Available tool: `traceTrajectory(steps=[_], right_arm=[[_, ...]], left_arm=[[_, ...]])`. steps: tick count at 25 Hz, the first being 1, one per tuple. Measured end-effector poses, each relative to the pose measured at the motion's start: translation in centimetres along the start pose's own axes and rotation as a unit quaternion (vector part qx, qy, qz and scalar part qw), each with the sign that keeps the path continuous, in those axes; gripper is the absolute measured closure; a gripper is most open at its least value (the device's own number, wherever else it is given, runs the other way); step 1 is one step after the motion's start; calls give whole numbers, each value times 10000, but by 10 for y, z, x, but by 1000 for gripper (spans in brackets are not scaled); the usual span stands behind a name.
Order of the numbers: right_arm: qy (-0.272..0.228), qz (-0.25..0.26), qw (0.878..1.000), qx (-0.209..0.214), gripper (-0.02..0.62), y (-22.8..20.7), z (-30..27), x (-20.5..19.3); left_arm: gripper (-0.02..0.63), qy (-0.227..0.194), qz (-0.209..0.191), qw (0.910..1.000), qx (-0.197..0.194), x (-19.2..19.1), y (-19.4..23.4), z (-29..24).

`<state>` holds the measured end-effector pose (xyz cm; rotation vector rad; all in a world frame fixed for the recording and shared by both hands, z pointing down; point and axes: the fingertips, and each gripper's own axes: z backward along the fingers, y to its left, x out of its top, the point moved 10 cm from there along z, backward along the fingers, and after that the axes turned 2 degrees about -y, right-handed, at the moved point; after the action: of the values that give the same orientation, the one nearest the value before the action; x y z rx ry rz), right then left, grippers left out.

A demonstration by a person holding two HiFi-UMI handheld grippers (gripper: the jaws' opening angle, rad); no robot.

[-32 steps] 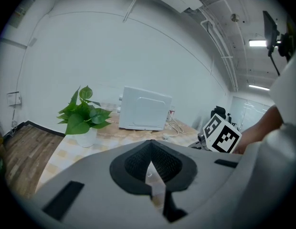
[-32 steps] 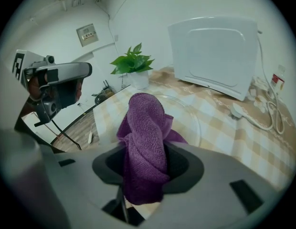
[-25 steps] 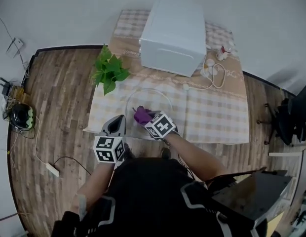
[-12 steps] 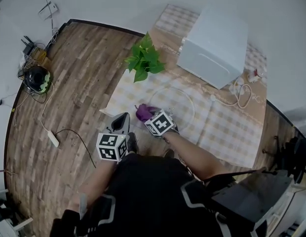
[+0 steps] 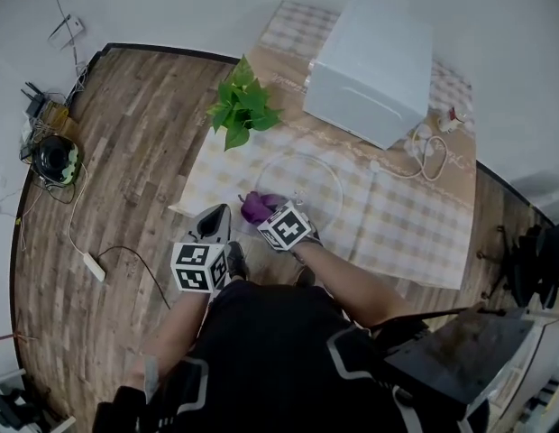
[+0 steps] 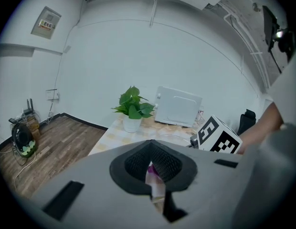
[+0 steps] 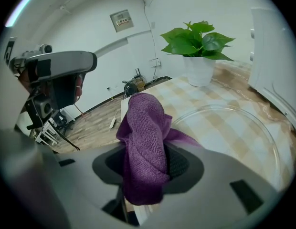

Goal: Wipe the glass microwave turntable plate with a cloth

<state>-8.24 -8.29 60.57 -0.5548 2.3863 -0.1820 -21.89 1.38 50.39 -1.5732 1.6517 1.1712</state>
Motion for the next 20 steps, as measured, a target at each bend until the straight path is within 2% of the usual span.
traceTrajectory(steps=[15, 20], right_arm=[[-254, -611, 9974, -294, 414, -7, 30, -37], [-393, -975, 9935, -433, 414, -11, 41, -50]], left_arm=[[603, 175, -334, 9972, -646, 8, -25, -28], [603, 201, -483, 9946, -891, 13, -36, -38]])
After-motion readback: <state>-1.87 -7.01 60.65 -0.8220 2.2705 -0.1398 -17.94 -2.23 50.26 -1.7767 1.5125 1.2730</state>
